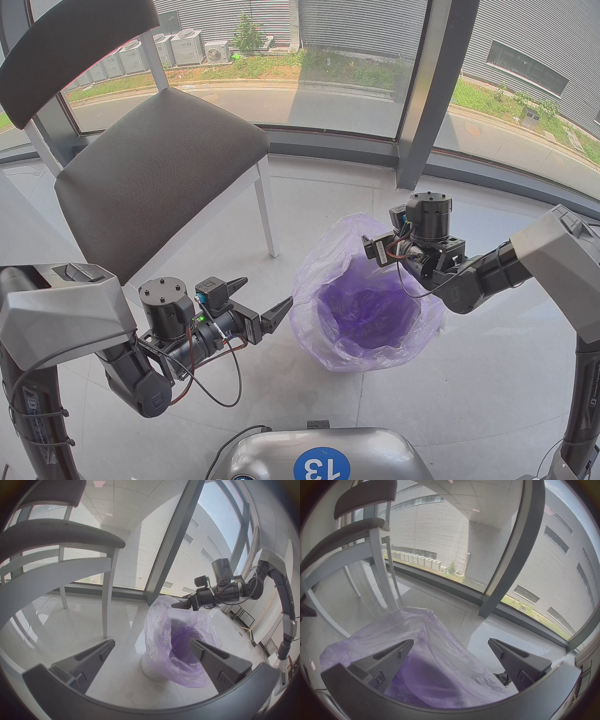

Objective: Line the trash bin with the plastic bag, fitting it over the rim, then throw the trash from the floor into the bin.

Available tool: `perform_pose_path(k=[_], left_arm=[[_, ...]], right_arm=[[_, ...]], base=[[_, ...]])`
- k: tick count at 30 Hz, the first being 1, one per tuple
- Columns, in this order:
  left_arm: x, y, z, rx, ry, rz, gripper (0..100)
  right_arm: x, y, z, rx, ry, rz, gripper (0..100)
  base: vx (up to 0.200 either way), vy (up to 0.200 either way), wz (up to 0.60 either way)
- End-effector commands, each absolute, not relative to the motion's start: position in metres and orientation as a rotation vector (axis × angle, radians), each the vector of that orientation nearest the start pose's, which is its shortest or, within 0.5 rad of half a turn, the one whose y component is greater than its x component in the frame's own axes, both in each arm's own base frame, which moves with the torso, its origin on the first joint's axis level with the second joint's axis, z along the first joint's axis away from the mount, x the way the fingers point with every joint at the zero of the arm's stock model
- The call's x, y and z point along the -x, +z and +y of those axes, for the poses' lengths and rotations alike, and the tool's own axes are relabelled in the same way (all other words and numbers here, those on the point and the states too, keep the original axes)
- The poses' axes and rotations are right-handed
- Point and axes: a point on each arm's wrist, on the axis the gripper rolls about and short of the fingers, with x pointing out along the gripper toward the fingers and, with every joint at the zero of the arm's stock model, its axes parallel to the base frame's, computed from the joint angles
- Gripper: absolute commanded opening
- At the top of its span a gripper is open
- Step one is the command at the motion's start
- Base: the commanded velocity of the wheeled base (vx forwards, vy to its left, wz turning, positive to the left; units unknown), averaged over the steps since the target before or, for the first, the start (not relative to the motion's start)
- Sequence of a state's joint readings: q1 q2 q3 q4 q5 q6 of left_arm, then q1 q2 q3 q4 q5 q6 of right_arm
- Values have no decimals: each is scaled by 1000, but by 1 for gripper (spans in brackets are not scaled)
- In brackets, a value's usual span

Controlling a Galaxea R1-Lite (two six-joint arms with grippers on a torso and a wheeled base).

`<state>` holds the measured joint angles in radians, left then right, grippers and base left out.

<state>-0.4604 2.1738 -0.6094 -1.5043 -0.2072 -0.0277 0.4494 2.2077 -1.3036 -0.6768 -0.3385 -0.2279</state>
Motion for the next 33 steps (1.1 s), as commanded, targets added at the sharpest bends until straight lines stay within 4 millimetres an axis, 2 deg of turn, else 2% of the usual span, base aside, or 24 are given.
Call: perform_pose_path(k=[1,2,3,6,10,13,14,15,16,18,21,24,29,33], left_arm=[[-304,68,-168,23,-677,51,100],[-304,68,-168,23,-677,51,100],[-300,72,-172,21,-674,40,100],[-297,76,-179,25,-662,30,100],[-308,80,-185,14,-610,29,100],[-311,92,-184,2,-586,83,100],[-307,107,-183,4,-588,128,100],[-307,107,-183,4,-588,128,100],[-304,128,-184,20,-598,195,100],[-306,138,-190,30,-597,216,100],[-321,159,-205,33,-579,208,100],[-342,154,-220,24,-534,216,100],[-353,153,-245,8,-509,224,100],[-361,151,-263,-17,-523,268,100]], right_arm=[[-377,152,173,328,150,183,100],[-377,152,173,328,150,183,100],[-366,155,171,331,160,189,100],[-361,159,169,352,163,184,100],[-345,168,158,369,159,184,100],[-338,167,154,374,159,197,100],[-333,167,151,371,157,199,100],[-333,167,151,371,157,199,100],[-327,166,147,365,158,208,100],[-323,165,144,361,164,214,100],[-315,153,139,281,205,230,100],[-318,142,140,181,202,203,100],[-332,130,142,80,197,122,100],[-339,109,133,51,232,165,100]], base=[[0,0,0],[0,0,0],[0,0,0],[0,0,0],[0,0,0],[0,0,0],[0,0,0],[0,0,0],[0,0,0],[0,0,0],[0,0,0],[0,0,0],[0,0,0],[0,0,0]])
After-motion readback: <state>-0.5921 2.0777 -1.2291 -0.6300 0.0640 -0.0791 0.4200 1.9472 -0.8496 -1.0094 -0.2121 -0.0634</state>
